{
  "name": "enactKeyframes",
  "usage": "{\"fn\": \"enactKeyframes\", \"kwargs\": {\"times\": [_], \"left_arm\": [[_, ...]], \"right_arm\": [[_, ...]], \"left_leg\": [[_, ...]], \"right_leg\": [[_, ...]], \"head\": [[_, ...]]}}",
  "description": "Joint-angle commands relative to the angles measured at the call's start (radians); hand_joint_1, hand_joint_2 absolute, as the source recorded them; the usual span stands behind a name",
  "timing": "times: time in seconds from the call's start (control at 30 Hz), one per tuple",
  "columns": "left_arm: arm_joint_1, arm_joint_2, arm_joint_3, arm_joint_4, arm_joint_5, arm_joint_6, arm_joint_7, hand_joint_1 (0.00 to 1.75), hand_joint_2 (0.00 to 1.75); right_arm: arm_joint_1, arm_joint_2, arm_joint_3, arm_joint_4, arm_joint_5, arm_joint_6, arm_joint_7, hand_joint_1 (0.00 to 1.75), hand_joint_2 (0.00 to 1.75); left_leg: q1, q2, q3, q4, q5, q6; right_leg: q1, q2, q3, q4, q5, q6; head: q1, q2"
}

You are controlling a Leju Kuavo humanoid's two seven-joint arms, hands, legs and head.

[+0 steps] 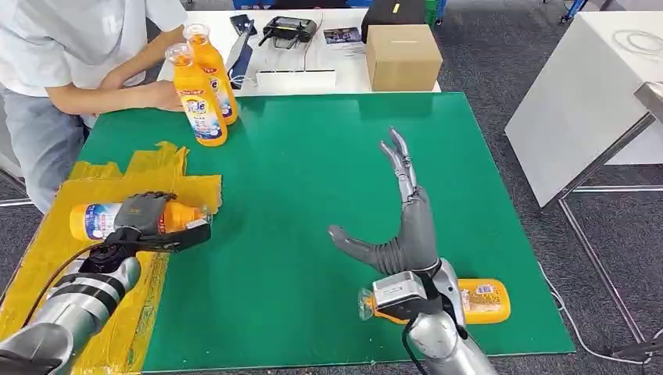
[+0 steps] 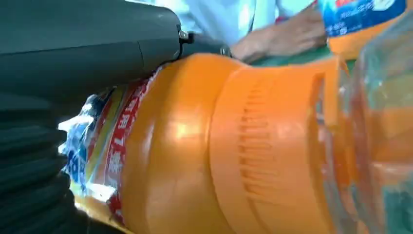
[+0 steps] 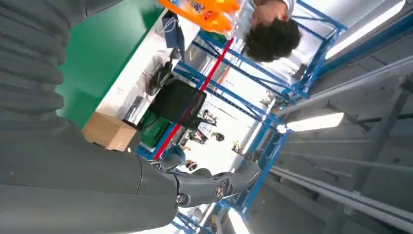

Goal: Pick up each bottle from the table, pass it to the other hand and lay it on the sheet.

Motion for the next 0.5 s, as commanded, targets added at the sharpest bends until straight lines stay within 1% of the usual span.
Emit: {"fn": "enactKeyframes", "kwargs": {"times": [0.03,0.13,0.17,0.23,0.27,0.4,0.47,0.5], "left_arm": [[-0.028,-0.062,0.076,0.13,0.057,-0.03,-0.019,0.0,1.75],[-0.023,-0.06,0.081,0.146,0.066,-0.031,-0.016,0.0,1.75],[-0.021,-0.059,0.083,0.151,0.068,-0.027,-0.016,0.0,1.75],[-0.02,-0.059,0.085,0.155,0.071,-0.021,-0.015,0.0,1.75],[-0.019,-0.058,0.085,0.156,0.071,-0.021,-0.014,0.0,1.75],[-0.014,-0.057,0.082,0.158,0.068,-0.019,-0.013,0.0,1.75],[-0.014,-0.057,0.082,0.158,0.068,-0.019,-0.013,0.0,1.75],[-0.014,-0.057,0.082,0.158,0.068,-0.019,-0.013,0.0,1.75]], "right_arm": [[-0.056,-0.016,0.035,0.078,-0.014,0.027,0.005,0.0,1.75],[-0.059,-0.015,0.037,0.082,-0.027,0.037,0.002,0.0,1.75],[-0.058,-0.015,0.036,0.082,-0.03,0.038,0.001,0.0,1.75],[-0.057,-0.015,0.036,0.083,-0.034,0.041,-0.001,0.0,1.75],[-0.057,-0.016,0.036,0.083,-0.035,0.041,-0.001,0.0,1.75],[-0.053,-0.02,0.036,0.081,-0.036,0.042,-0.003,0.0,1.75],[-0.053,-0.02,0.036,0.081,-0.036,0.042,-0.003,0.0,1.75],[-0.053,-0.02,0.036,0.081,-0.036,0.042,-0.003,0.0,1.75]], "left_leg": [[0.001,0.0,0.009,-0.001,-0.002,0.0],[0.0,0.0,0.004,-0.001,-0.001,0.0],[0.0,0.001,0.006,-0.001,-0.001,0.0],[0.0,0.0,0.004,-0.001,0.0,0.0],[0.0,0.001,0.007,-0.002,-0.001,0.0],[0.0,0.001,0.008,-0.002,-0.001,0.0],[0.0,0.0,0.007,-0.001,-0.001,0.0],[0.0,0.0,0.009,-0.002,-0.001,0.0]], "right_leg": [[0.001,0.001,0.009,-0.002,-0.002,0.0],[0.0,0.001,0.004,-0.001,0.0,0.0],[0.0,0.002,0.006,-0.002,0.0,0.0],[0.0,0.001,0.004,-0.001,0.0,0.0],[0.0,0.001,0.007,-0.002,-0.001,0.0],[0.0,0.002,0.008,-0.002,-0.001,-0.001],[0.0,0.001,0.007,-0.001,0.0,0.0],[0.0,0.001,0.009,-0.002,-0.001,0.0]], "head": [[0.0,0.0],[0.0,0.0],[0.0,0.0],[0.0,0.0],[0.0,0.0],[0.0,0.0],[0.0,0.0],[0.0,0.0]]}}
